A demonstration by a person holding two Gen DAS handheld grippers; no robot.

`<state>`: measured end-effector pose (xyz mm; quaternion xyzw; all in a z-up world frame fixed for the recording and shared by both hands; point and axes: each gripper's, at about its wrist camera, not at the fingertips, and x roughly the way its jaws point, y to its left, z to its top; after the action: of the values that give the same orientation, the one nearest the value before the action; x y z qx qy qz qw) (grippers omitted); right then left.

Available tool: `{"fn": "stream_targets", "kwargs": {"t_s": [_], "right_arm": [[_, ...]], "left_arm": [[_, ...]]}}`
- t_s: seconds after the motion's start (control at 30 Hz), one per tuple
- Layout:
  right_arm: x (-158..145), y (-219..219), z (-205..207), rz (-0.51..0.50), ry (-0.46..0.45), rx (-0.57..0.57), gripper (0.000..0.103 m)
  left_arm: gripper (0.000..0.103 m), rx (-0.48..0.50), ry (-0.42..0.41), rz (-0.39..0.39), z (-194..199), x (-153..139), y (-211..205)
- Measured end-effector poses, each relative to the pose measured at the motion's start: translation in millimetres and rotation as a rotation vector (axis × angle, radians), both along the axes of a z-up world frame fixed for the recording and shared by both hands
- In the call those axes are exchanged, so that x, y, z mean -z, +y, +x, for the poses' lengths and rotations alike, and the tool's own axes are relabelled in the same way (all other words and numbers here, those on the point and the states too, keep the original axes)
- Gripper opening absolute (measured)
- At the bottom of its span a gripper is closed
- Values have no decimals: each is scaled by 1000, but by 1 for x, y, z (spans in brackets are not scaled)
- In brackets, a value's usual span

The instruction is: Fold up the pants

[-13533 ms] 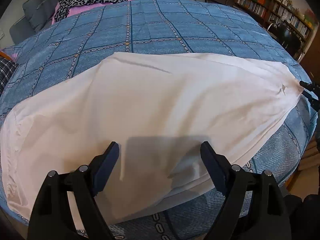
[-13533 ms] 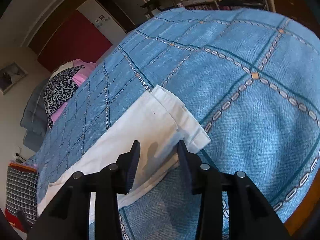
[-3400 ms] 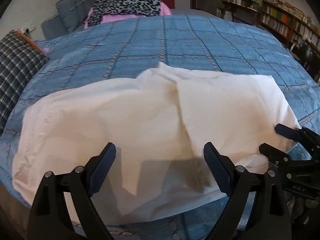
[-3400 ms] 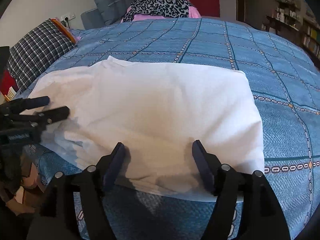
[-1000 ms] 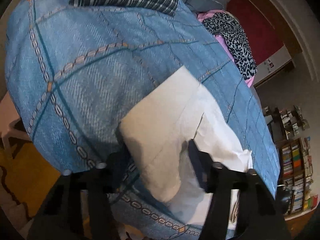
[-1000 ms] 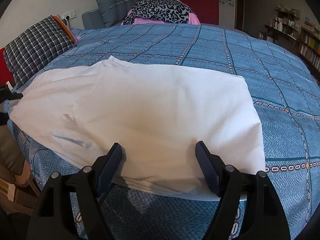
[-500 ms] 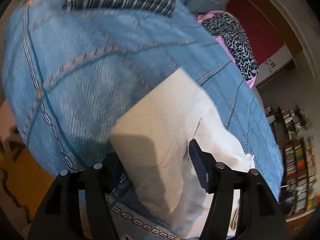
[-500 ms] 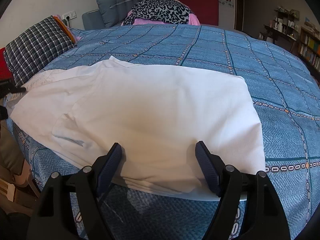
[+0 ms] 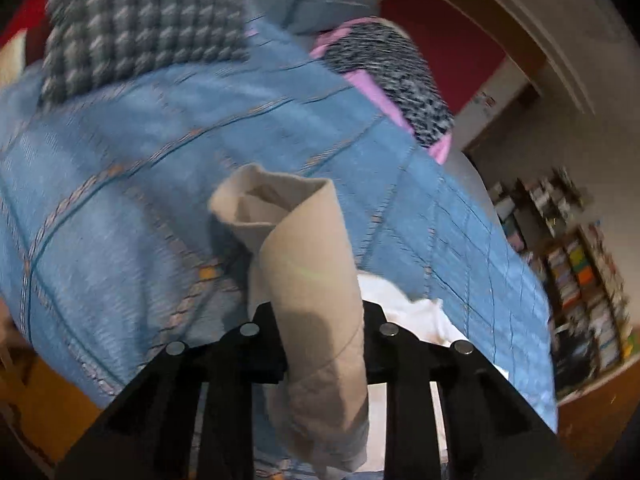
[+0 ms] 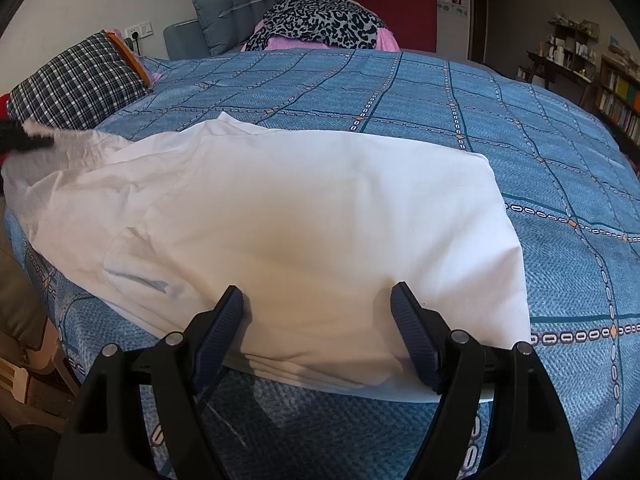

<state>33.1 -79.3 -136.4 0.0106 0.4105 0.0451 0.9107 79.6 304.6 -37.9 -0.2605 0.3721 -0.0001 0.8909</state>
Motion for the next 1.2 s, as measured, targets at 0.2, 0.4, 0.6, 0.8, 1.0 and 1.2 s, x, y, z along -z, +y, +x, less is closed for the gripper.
{"fn": "stream_targets", "kwargs": {"t_s": [0.2,0.4,0.6,0.8,1.0,1.2], "right_arm": [[-5,-6,-2,56,-16,7,76],[-18,-24,-7,151,-61,43,76],[-25,-47,-14,216,-96,81,76],[-25,-78,-20,321,-103,132,76],[-20,-100,-24,393,-107,158,76],[-14,-115,-27,426,-99,176,76]], "left_arm": [[23,143,-74,112,7,-35,-66],[23,324,-106,186,8,-50,-144],[23,491,-116,258,-4,-47,-223],[23,651,-89,316,-23,-31,-293],[27,754,-41,446,-38,4,-339],[55,855,-23,362,-53,10,-349]]}}
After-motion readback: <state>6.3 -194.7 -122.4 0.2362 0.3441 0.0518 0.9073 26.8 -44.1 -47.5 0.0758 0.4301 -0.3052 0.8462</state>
